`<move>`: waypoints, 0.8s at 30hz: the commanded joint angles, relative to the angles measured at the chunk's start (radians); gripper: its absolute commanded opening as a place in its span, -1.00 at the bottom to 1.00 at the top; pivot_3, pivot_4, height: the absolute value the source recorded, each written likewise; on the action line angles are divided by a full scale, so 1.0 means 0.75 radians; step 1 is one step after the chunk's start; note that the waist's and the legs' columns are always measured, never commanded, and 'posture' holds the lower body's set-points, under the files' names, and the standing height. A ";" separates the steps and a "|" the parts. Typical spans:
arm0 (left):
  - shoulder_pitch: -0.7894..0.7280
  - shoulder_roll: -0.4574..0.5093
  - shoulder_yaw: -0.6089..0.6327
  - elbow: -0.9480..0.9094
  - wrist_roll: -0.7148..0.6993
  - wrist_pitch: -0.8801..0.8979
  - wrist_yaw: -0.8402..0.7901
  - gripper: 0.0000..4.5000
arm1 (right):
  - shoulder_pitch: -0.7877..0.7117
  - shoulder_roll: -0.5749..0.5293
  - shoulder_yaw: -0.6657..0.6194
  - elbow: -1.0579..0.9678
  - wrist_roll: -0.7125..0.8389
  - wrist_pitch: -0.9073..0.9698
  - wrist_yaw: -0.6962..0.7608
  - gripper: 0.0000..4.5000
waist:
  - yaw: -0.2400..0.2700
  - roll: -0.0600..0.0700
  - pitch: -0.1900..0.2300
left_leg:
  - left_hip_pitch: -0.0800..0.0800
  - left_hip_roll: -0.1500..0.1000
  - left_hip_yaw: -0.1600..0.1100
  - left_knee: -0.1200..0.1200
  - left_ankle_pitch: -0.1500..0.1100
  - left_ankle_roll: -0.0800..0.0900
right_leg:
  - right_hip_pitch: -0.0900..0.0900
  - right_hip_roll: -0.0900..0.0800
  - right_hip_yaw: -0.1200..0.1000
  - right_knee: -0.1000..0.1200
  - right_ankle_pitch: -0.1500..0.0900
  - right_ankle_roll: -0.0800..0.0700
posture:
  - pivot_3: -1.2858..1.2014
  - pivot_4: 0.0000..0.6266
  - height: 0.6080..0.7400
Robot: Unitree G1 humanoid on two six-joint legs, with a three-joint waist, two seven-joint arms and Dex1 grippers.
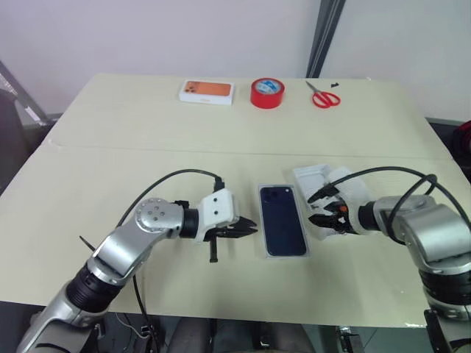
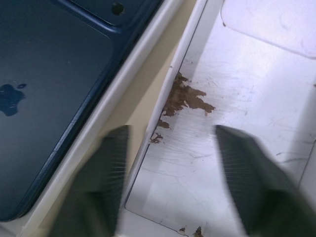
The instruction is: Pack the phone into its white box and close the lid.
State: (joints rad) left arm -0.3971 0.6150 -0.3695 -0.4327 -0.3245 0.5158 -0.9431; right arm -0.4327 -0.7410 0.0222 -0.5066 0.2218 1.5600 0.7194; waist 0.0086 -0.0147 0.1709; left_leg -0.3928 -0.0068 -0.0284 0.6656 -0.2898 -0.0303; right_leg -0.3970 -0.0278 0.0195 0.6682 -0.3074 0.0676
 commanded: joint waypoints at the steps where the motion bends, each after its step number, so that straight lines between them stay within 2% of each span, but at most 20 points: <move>1: 0.013 0.006 0.035 -0.005 0.008 -0.033 -0.007 -0.81 | -0.009 0.015 -0.049 -0.009 0.046 0.016 -0.040 -0.55 | 0.000 0.000 0.000 | 0.000 0.000 0.000 0.000 0.000 0.000 | 0.000 0.000 0.000 0.000 0.000 0.000 | 0.03 -0.52 1.00; 3: 0.027 0.011 0.046 0.001 0.010 -0.036 -0.005 -0.81 | -0.015 0.035 -0.072 -0.007 0.073 0.040 -0.053 -0.97 | 0.000 0.000 0.000 | 0.000 0.000 0.000 0.000 0.000 0.000 | 0.000 0.000 0.000 0.000 0.000 0.000 | 0.03 -0.52 1.00; 7: 0.062 0.008 0.097 0.024 0.007 -0.031 0.031 -0.81 | -0.062 0.082 -0.183 0.021 0.116 0.073 -0.083 -0.97 | -0.005 0.000 0.000 | 0.000 0.000 0.000 0.000 0.000 0.000 | 0.000 0.000 0.000 0.001 0.000 0.000 | 0.03 -0.52 1.00; 10: 0.083 -0.003 0.166 0.059 -0.006 -0.023 0.072 -0.81 | -0.176 0.168 -0.354 0.064 0.203 0.073 -0.069 -0.97 | -0.015 0.000 0.000 | 0.001 0.000 0.000 0.000 0.000 0.000 | 0.000 0.001 0.000 0.002 0.000 0.000 | 0.03 -0.52 1.00; 13: 0.077 -0.028 0.251 0.121 -0.016 -0.012 0.126 -0.81 | -0.276 0.268 -0.555 0.130 0.442 0.073 -0.051 -0.97 | -0.026 0.001 0.000 | 0.001 0.000 0.000 0.000 0.000 0.000 | 0.000 0.001 0.000 0.004 0.000 0.000 | 0.03 -0.52 1.00; 15: 0.053 -0.047 0.304 0.189 -0.006 -0.008 0.171 -0.81 | -0.328 0.339 -0.663 0.187 0.691 0.073 -0.129 -0.97 | -0.027 0.001 0.000 | 0.001 0.001 0.000 0.000 0.000 0.000 | 0.000 0.002 0.000 0.004 0.000 0.000 | 0.03 -0.52 1.00; 17: 0.015 -0.063 0.337 0.273 0.031 -0.026 0.221 -0.81 | -0.359 0.426 -0.749 0.280 1.049 0.073 -0.324 -0.97 | -0.028 0.001 0.000 | 0.001 0.001 0.000 0.000 0.000 0.000 | 0.000 0.002 -0.001 0.004 0.000 0.000 | 0.03 -0.52 1.00; 19: -0.034 -0.083 0.362 0.350 0.058 -0.045 0.273 -0.81 | -0.342 0.493 -0.769 0.376 1.452 0.073 -0.615 -0.97 | -0.029 0.001 0.000 | 0.001 0.001 0.000 0.000 0.000 0.000 | 0.000 0.001 0.000 0.005 0.000 0.000 | 0.03 -0.52 1.00; 20: -0.064 -0.096 0.374 0.386 0.068 -0.050 0.298 -0.81 | -0.247 0.421 -0.624 0.378 1.844 -0.130 -0.886 -0.97 | -0.025 0.001 0.000 | 0.001 0.001 0.000 0.000 0.000 0.001 | -0.001 0.001 0.000 0.006 0.000 0.000 | 0.03 -0.52 1.00; 21: -0.090 -0.110 0.385 0.416 0.074 -0.053 0.320 -0.81 | -0.172 0.385 -0.513 0.362 2.110 -0.284 -1.087 -0.97 | -0.021 0.000 0.000 | 0.000 0.001 0.000 0.000 0.000 0.001 | -0.001 0.001 -0.001 0.006 0.000 0.000 | 0.03 -0.52 1.00; 22: -0.115 -0.124 0.395 0.442 0.074 -0.049 0.336 -0.81 | -0.104 0.385 -0.422 0.319 2.266 -0.413 -1.224 -0.97 | -0.022 0.000 0.000 | -0.001 0.001 0.000 0.000 0.001 0.002 | -0.001 0.000 -0.002 0.005 0.000 0.000 | 0.03 -0.52 1.00; 24: -0.154 -0.147 0.404 0.474 0.076 -0.054 0.353 -0.81 | 0.006 0.495 -0.300 0.169 2.334 -0.614 -1.399 -0.97 | -0.034 0.000 0.000 | -0.003 0.001 0.001 0.001 -0.001 0.004 | -0.001 -0.001 -0.002 0.002 0.000 0.001 | 0.03 -0.52 1.00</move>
State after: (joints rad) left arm -0.4847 0.5188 -0.0861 -0.0682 -0.2695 0.4952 -0.6912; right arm -0.4428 -0.4179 -0.2583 -0.2732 1.8535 1.2455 -0.2040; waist -0.0171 -0.0146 0.1711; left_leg -0.3961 -0.0062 -0.0275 0.6668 -0.2903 -0.0268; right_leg -0.3986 -0.0280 0.0181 0.6696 -0.3072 0.0684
